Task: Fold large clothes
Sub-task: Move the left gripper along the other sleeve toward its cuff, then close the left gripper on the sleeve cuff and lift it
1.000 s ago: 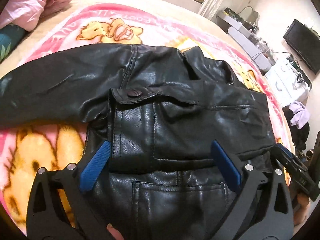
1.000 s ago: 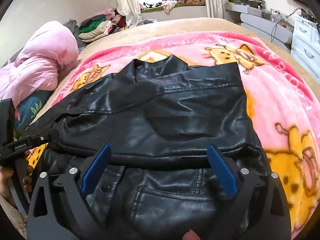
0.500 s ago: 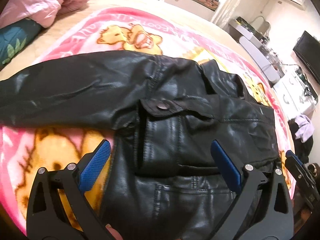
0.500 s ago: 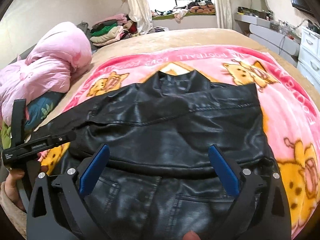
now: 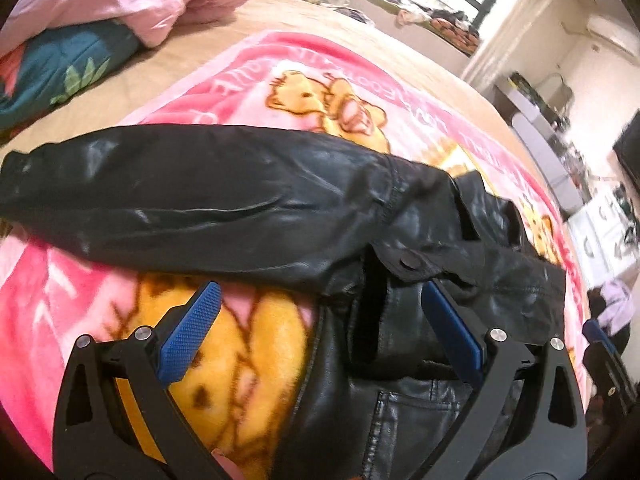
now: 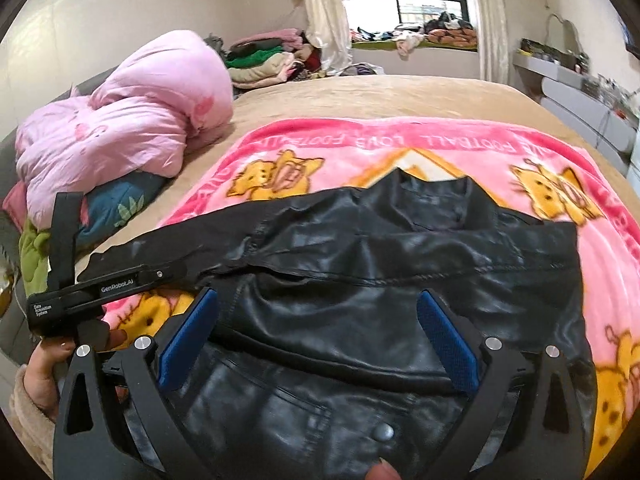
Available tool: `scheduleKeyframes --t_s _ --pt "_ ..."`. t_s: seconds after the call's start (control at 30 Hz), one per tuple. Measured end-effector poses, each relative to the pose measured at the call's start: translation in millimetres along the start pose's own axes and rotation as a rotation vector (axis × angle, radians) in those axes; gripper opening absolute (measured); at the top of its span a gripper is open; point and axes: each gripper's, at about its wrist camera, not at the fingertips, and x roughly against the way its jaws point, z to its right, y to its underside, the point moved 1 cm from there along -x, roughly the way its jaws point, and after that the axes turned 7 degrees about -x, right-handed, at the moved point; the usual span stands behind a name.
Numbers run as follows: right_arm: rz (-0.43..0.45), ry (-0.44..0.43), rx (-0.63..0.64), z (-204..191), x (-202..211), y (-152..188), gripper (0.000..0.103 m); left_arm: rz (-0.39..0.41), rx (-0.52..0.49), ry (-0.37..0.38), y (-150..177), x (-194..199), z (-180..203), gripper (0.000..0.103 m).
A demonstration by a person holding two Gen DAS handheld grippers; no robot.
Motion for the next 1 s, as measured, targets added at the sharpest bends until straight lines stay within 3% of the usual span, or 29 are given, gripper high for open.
scheduleKeyframes --t_s 0.27,0.6,1.0 --pt "-0.001 -0.046 0.031 -32 -15 -7 0.098 0.035 0.063 -0.043 -6 10 -26 0.094" --pt "-0.043 -0.091 0.127 -77 -39 -10 0.098 0.077 0.206 -0.092 -10 24 -74 0.094" --pt "-0.082 -0.155 0.141 -108 -61 -12 0.098 0.076 0.413 -0.169 -6 27 -145 0.094"
